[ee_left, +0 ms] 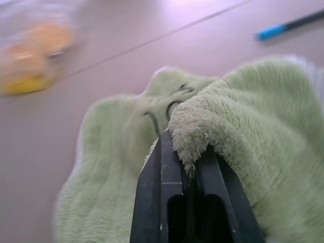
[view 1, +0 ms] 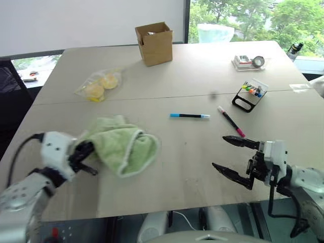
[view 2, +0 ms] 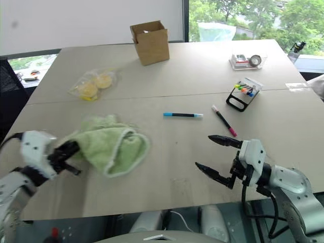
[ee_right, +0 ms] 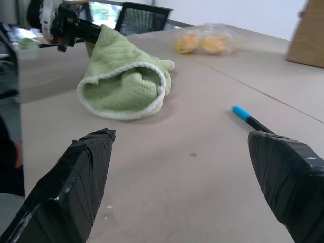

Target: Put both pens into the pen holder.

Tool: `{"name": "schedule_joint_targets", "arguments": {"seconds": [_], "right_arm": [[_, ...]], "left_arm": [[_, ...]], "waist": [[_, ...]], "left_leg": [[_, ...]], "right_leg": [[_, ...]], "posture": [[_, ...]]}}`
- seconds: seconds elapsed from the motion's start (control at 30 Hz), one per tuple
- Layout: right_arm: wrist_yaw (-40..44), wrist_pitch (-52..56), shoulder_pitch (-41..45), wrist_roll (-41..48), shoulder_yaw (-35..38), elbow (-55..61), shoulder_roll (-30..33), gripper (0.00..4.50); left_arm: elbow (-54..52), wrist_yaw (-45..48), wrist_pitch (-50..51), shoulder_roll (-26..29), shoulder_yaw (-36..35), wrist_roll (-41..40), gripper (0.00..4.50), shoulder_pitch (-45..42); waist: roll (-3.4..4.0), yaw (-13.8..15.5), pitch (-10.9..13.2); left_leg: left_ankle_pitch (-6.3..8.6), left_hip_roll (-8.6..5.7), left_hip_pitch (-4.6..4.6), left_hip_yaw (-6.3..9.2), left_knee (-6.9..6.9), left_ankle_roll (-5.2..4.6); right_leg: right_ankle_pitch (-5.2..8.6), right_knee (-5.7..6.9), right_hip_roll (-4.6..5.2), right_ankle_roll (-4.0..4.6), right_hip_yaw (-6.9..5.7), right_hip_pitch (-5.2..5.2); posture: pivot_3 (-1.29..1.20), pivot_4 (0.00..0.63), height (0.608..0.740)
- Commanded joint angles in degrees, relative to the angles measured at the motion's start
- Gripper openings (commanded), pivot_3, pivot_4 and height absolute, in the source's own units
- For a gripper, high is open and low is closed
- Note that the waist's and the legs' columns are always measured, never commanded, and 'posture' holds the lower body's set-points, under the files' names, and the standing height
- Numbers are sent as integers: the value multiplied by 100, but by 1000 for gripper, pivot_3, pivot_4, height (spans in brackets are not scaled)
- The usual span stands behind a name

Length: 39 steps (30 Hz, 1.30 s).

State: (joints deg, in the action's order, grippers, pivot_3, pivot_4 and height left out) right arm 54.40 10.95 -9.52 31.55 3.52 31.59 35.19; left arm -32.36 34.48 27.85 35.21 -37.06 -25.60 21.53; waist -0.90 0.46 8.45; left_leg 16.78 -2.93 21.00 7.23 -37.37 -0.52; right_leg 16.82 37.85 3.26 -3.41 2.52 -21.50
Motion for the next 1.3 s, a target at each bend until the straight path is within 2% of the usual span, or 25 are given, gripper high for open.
{"name": "schedule_joint_targets", "arguments": {"seconds": [0.03, 0.1, 0.27, 0.37, 0.47, 0.57, 0.7, 0.8, 0.9, 1.0, 1.1, 1.3], "right_arm": [[373, -69, 363, 146, -176, -284, 15, 4500], [501, -93, 540, 123, -286, -452, 3, 4500], [555, -67, 985, 2, -525, -771, -109, 4500], [501, 76, 1036, 46, -512, -760, -78, 4500], [248, 267, 1026, 26, -451, -682, -94, 4500], [-223, 463, 1034, -338, -505, -615, -87, 4500], [-945, 808, 1136, -605, -382, -618, -205, 4500], [-1529, 1417, 1311, -941, -324, -646, -71, 4500], [-1891, 2179, 1538, -1154, -314, -611, 182, 4500], [-2132, 2661, 1823, -1419, -380, -665, 397, 4500], [-2146, 2985, 1962, -1218, -212, -765, 353, 4500], [-2491, 3416, 2419, -1427, -182, -1561, 246, 4500]], "left_arm": [[-140, -336, 158, 1, -986, 116, 67, 348], [-75, -445, 193, 19, -1142, 251, 67, 469], [-97, -664, 685, 157, -636, 523, 67, 444], [-75, -723, 1046, 202, -778, 425, 969, 373], [255, -921, 1291, 350, -1127, 416, 2384, 21], [420, -626, 1860, 598, -1488, -382, 3846, -539], [-202, -2, 2999, 885, -1616, -2555, 3846, -1004], [-637, -89, 3363, 1195, -936, -3646, 3846, -1574], [-814, -123, 3316, 1362, -171, -3801, 3846, -1935], [-977, 57, 3029, 1602, 510, -3348, 3846, -1944], [-952, 212, 2723, 1661, 801, -2988, 3846, -1763], [-1087, 311, 2434, 1597, 1174, -3079, 3846, -1996]], "waist": [[-7, 18, 2], [-8, 10, 2], [-7, 36, 3], [-10, 27, 1], [-8, 23, 2], [-9, 22, 2], [-9, 22, 1], [-8, 33, 2], [5, 6, 2], [8, -101, 5], [9, -165, 6], [7, -104, 8]], "left_leg": [[0, 1, 0, 1, 0, 1], [-10, 2, 0, -2, 1, 19], [-5, 1, -2, -2, 2, 10], [-10, 1, 2, 4, 2, 21], [-11, 2, 3, 3, 6, 22], [-11, 2, 4, 9, 6, 22], [-13, -2, 7, 5, 3, 25], [-13, -2, 9, 9, 2, 26], [-14, -3, 7, 8, 3, 28], [-16, -1, 9, -6, 10, 30], [-16, 4, 9, -16, 20, 30], [-16, 1, 15, -17, 14, 29]], "right_leg": [[0, 1, -2, 0, -3, 0], [0, 0, -4, 1, -1, -2], [-1, 3, -3, 2, -2, 0], [-1, 1, -3, 3, -4, -3], [-1, 1, -3, 3, -2, -8], [-2, 5, -5, 7, -5, -9], [-4, 4, 2, 7, -7, -9], [-4, 3, 2, 7, -5, -11], [-4, 7, 1, 8, -1, -11], [-4, 9, -8, 8, 8, -20], [-4, 5, -16, 9, 22, -28], [-4, 0, -10, 8, 21, -29]], "posture": [[0, 150, 740], [0, 150, 740], [0, 150, 740], [0, 150, 740], [0, 150, 740], [0, 150, 740], [0, 150, 740], [0, 150, 740], [0, 150, 740], [0, 150, 740], [0, 150, 740], [0, 150, 740]]}}
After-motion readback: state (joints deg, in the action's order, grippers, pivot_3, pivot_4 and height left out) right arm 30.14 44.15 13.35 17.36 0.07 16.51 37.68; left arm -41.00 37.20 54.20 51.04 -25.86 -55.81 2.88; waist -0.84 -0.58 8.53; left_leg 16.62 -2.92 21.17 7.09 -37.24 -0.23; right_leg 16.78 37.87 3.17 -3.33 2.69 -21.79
